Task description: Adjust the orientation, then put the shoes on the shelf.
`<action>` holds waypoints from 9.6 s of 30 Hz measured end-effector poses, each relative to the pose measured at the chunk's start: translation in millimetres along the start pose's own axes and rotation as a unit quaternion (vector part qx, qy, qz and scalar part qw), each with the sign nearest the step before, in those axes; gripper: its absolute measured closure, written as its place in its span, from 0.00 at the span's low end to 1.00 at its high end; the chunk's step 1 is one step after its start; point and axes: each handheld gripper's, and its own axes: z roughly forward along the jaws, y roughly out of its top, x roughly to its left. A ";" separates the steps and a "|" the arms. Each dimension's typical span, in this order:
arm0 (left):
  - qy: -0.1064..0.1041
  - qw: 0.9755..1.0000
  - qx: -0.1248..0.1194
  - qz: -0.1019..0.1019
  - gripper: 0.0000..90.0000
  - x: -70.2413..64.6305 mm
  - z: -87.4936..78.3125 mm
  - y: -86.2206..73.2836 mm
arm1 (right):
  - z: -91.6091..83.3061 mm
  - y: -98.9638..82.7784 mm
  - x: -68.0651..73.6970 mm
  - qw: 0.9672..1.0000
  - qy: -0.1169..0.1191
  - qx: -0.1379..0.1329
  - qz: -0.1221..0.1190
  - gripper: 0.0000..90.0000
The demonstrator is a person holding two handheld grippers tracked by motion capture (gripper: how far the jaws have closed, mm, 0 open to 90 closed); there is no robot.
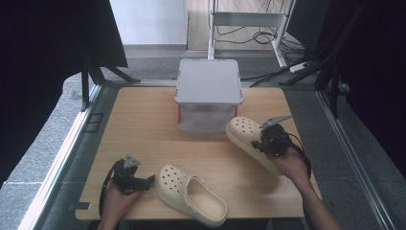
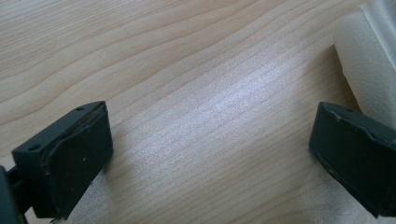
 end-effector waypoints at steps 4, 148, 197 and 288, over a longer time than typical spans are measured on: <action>0.000 1.000 0.000 0.000 0.00 0.0 0.0 0.0 | 2.9 3.2 16.0 1.000 0.014 -0.001 -0.012 0.84; -0.001 1.000 0.001 -0.001 0.00 0.0 -0.2 0.0 | 44.2 24.7 138.3 0.982 0.135 0.070 -0.108 0.71; -0.002 1.000 0.001 -0.001 0.00 0.2 -0.1 0.1 | -42.4 142.5 66.0 0.998 0.048 0.026 -0.032 0.71; -0.006 1.000 0.001 0.006 0.00 0.1 0.0 0.2 | 112.6 278.1 -23.0 0.981 -0.103 -0.025 0.162 0.31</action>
